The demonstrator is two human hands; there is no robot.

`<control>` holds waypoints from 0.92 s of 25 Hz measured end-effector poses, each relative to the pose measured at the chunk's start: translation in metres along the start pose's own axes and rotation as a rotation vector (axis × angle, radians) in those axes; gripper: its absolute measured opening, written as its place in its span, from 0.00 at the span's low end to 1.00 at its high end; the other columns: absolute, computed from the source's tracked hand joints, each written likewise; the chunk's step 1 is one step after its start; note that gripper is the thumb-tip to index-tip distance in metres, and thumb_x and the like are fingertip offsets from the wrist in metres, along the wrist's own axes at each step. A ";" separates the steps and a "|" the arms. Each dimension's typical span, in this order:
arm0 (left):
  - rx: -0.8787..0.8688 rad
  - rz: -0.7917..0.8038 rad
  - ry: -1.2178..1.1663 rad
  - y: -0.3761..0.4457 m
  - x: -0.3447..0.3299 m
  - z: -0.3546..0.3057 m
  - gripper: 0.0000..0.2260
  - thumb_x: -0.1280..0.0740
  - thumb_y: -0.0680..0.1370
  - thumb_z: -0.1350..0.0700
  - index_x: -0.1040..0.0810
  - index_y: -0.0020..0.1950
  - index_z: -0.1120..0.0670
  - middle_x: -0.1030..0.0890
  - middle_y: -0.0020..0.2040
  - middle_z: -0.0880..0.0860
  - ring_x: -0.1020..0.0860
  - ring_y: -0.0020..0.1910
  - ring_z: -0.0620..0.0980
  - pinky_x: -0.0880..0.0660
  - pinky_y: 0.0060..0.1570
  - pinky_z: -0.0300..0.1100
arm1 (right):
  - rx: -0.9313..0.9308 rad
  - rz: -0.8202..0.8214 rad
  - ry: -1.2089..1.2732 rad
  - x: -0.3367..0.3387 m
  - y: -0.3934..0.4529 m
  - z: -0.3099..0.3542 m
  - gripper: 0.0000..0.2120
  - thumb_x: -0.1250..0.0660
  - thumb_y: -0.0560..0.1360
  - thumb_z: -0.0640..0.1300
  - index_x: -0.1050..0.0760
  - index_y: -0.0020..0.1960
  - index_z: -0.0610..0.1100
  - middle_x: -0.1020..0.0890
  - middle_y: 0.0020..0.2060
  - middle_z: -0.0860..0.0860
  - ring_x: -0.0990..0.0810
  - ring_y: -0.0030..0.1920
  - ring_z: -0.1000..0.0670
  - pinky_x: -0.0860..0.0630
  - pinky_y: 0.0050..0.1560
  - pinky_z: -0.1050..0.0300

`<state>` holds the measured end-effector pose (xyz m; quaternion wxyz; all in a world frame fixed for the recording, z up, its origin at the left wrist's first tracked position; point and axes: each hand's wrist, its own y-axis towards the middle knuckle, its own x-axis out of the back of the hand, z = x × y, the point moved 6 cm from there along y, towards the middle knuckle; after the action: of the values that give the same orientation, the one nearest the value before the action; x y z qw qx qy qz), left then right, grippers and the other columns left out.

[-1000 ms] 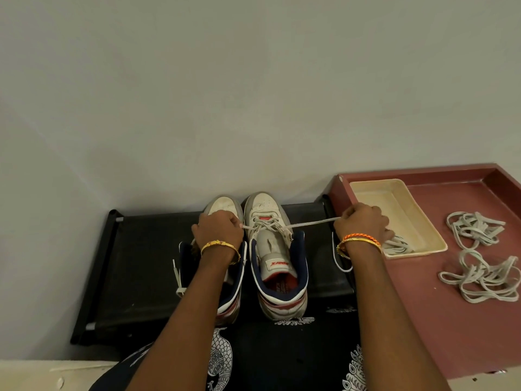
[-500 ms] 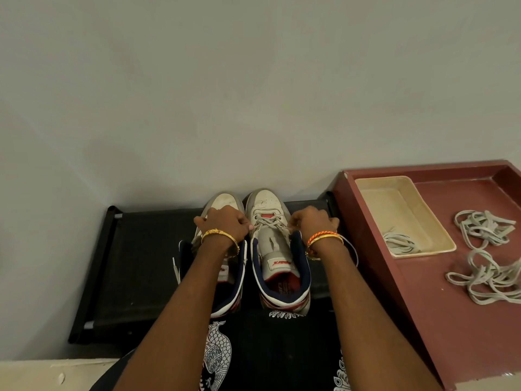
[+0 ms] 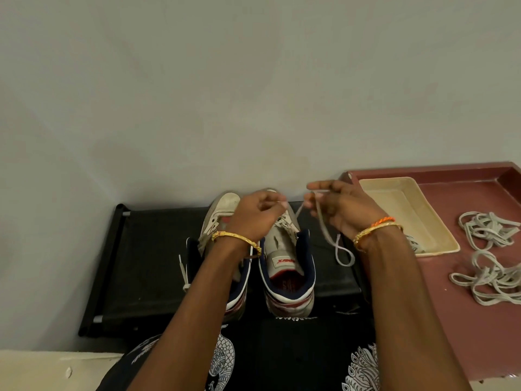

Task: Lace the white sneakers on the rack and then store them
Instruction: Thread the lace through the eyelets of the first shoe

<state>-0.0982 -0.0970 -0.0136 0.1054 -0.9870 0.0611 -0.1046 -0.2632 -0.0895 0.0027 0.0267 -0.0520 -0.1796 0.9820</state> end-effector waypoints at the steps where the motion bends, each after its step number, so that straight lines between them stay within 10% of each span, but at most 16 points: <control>1: 0.025 0.086 -0.139 -0.004 -0.013 -0.007 0.05 0.31 0.75 0.59 0.20 0.49 0.51 0.18 0.45 0.50 0.20 0.47 0.45 0.26 0.46 0.33 | 0.011 0.064 0.147 -0.009 -0.004 0.010 0.12 0.43 0.77 0.28 0.25 0.54 0.37 0.19 0.45 0.45 0.19 0.44 0.51 0.19 0.44 0.60; 6: 0.051 0.272 -0.155 -0.014 -0.027 -0.017 0.06 0.37 0.79 0.56 0.20 0.48 0.53 0.23 0.30 0.46 0.23 0.33 0.42 0.27 0.40 0.32 | 0.220 -0.113 0.366 -0.008 0.007 0.006 0.12 0.39 0.73 0.24 0.23 0.48 0.37 0.19 0.46 0.44 0.17 0.47 0.51 0.19 0.47 0.60; 11: 0.077 0.092 -0.030 -0.005 0.050 -0.005 0.10 0.37 0.79 0.55 0.18 0.44 0.58 0.30 0.26 0.45 0.31 0.26 0.43 0.29 0.34 0.33 | 0.215 -0.627 0.294 0.051 0.017 -0.039 0.11 0.29 0.69 0.29 0.20 0.40 0.45 0.18 0.40 0.48 0.18 0.50 0.45 0.20 0.49 0.57; 23: 0.087 -0.424 0.248 -0.004 0.096 0.017 0.05 0.29 0.74 0.59 0.20 0.38 0.57 0.17 0.35 0.54 0.20 0.25 0.44 0.23 0.32 0.39 | 0.013 -0.860 -0.478 0.066 0.013 -0.048 0.17 0.35 0.75 0.32 0.30 0.63 0.36 0.27 0.58 0.37 0.23 0.54 0.40 0.23 0.56 0.48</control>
<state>-0.0010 -0.1037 -0.0105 0.1152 -0.9519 -0.1397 -0.2471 -0.3238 -0.0807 -0.0524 0.3882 0.2540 -0.1800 0.8674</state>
